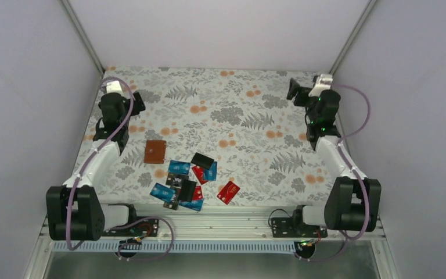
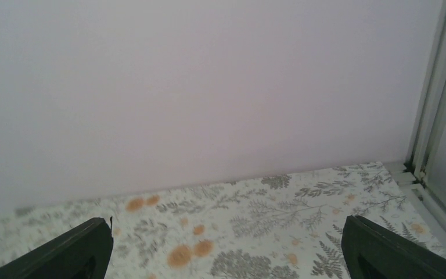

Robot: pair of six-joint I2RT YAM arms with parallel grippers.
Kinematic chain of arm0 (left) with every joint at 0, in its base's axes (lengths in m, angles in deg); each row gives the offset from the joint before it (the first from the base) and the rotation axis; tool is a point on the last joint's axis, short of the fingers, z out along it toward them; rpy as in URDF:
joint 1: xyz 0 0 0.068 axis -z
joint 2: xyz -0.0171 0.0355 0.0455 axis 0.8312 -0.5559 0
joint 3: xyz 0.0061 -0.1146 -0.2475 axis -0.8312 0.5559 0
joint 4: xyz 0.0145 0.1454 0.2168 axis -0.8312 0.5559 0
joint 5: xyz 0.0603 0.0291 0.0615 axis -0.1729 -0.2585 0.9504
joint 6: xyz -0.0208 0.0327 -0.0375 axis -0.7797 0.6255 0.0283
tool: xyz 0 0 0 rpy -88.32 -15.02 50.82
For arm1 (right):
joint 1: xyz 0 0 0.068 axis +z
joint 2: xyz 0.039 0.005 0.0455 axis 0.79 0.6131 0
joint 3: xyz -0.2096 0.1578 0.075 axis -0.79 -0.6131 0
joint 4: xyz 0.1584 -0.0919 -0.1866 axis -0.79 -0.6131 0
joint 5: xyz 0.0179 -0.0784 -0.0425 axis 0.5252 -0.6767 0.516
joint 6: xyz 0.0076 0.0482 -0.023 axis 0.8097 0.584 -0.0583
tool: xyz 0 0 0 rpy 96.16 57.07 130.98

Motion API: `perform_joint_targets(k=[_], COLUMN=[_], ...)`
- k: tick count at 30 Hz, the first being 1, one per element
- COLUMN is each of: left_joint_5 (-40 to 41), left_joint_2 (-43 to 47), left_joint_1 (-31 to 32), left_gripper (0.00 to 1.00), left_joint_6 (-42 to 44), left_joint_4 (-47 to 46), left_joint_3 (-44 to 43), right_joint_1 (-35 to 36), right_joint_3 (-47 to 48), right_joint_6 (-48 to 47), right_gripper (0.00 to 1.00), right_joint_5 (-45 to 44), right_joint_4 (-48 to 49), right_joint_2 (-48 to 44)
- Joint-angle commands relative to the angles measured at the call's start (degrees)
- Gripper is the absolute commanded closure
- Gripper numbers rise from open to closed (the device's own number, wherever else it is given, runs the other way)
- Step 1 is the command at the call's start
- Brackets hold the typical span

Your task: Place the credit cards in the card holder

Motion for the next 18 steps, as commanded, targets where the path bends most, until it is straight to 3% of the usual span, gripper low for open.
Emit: perform_joint_targets(k=[1, 5, 11, 18], left_joint_5=[-2.46, -9.86, -18.81, -25.25], left_joint_2=[4.78, 5.61, 1.39, -6.47], left_joint_1=[-0.13, -0.19, -0.34, -2.51], left_gripper=[0.00, 0.00, 0.06, 0.23], left_joint_6=[-7.00, -7.18, -4.50, -3.25], left_joint_4=[23.10, 34.72, 45.85, 46.90], left_joint_3=[-2.95, -6.05, -7.57, -5.23], right_joint_1=[-2.02, -2.79, -1.40, 5.24], right_joint_3=[12.07, 21.29, 23.17, 25.31], right_joint_6=[13.41, 15.12, 16.25, 15.80], right_gripper=[0.00, 0.00, 0.00, 0.00], right_joint_5=[0.91, 7.00, 14.67, 17.20], right_joint_4=[-20.60, -31.82, -36.57, -40.53], right_joint_2=[3.61, 11.48, 15.00, 17.28])
